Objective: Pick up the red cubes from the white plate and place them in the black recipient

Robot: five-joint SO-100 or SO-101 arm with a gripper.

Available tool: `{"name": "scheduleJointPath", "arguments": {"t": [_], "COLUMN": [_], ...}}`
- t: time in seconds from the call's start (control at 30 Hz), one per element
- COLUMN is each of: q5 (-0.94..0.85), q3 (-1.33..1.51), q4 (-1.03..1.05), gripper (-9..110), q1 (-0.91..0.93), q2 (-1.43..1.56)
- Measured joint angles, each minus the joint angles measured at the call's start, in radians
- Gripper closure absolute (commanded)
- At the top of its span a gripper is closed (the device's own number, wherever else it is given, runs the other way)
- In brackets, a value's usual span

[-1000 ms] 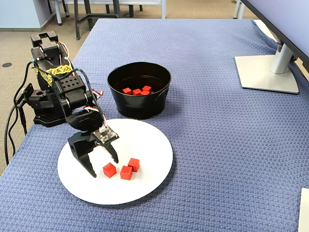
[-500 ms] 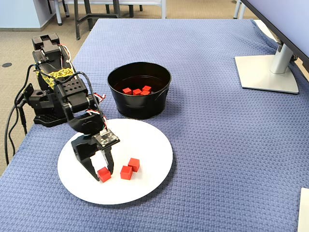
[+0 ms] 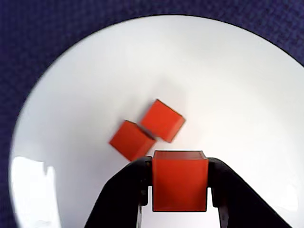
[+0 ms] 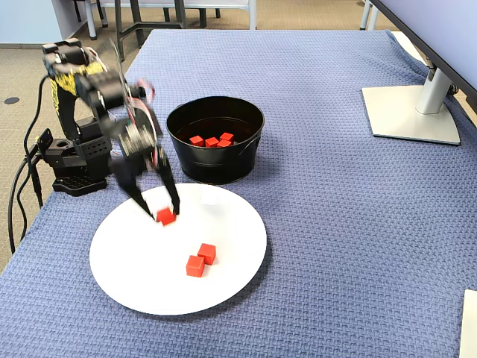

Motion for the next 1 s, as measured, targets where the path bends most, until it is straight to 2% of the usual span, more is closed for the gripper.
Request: {"name": "scheduleJointPath", "arguments": {"t": [0.1,0.2,0.23,0.27,0.3,0.43,0.5,0.6,0.7,0.83,1.0], "q5": [0.187,0.396,0.468,0.538,0.606,0.77,0.793,0.739,0.574,0.364,0.091], "q3": [0.031,-0.005,-0.031,-0.06,-0.084,-0.1,-0.1,-0.1,-0.095,-0.066,0.041], "q4": [0.028,0.146,0.196,0.25,0.302,0.448,0.454,0.436,0.371,0.256,0.025], "gripper": [102,100,93,79,72,65,64,60,66,67,71], "q1": [-0.078,-0.199,-0.249,-0.304,-0.368,-0.666,-0.741,-0.683,-0.568,-0.354,-0.179], "q2": [0.155,0.264,0.281,0.29,0.296,0.304,0.304,0.304,0.302,0.244,0.144]}}
